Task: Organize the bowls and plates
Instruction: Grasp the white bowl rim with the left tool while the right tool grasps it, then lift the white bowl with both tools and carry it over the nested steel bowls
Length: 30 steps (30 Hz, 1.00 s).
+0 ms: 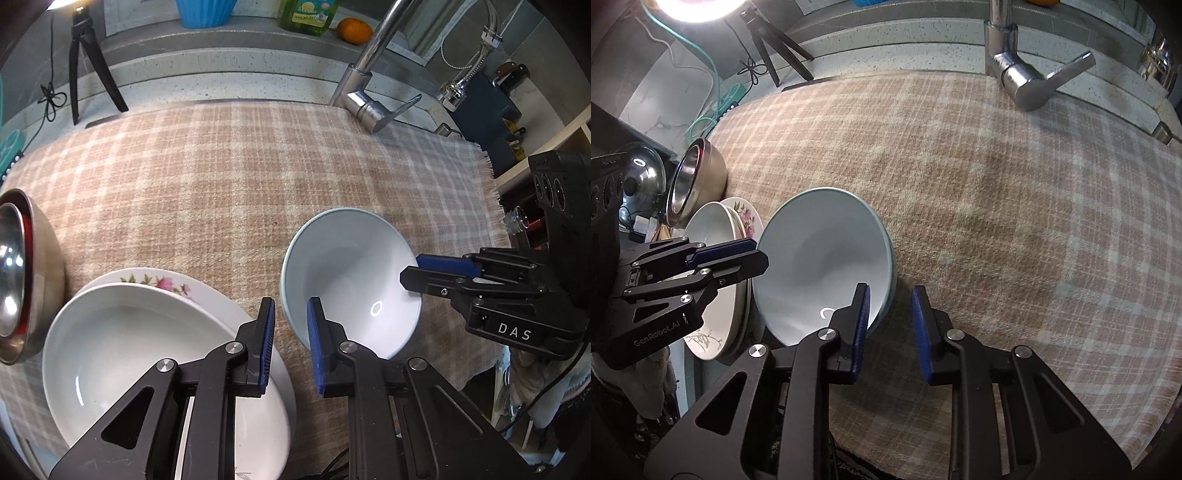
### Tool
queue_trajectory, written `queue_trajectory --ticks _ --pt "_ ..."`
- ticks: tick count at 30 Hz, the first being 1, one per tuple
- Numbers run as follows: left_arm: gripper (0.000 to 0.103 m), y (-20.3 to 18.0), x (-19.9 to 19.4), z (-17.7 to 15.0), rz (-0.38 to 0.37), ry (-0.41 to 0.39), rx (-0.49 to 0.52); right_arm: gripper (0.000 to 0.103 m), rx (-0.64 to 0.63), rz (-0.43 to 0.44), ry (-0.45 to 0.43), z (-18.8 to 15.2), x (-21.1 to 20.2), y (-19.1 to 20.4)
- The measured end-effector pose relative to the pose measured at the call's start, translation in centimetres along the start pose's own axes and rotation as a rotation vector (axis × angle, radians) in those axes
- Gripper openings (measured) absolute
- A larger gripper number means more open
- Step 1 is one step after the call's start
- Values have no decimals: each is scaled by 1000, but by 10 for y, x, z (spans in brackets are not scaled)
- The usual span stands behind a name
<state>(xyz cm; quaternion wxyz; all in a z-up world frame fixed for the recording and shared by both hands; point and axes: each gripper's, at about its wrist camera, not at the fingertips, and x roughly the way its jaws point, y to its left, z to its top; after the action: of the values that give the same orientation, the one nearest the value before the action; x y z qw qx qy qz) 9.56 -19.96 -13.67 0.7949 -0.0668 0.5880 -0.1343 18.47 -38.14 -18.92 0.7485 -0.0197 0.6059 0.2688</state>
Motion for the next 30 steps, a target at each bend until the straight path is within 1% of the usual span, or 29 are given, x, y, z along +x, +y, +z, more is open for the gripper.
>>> queue_trajectory --ticks 4,8,15,22,30 --pt "11 -1 6 0 -7 17 -5 16 23 30 10 0 4 -4" --pt "11 -2 10 1 -8 27 -4 12 31 40 12 0 4 -5" --pt "11 -2 8 1 -11 25 0 11 32 19 3 3 0 -1" --pt "11 -1 -6 3 -26 -11 -1 11 18 2 -23 11 -12 9" --pt "11 12 -34 6 -21 -71 -14 11 -33 1 -63 29 -29 37"
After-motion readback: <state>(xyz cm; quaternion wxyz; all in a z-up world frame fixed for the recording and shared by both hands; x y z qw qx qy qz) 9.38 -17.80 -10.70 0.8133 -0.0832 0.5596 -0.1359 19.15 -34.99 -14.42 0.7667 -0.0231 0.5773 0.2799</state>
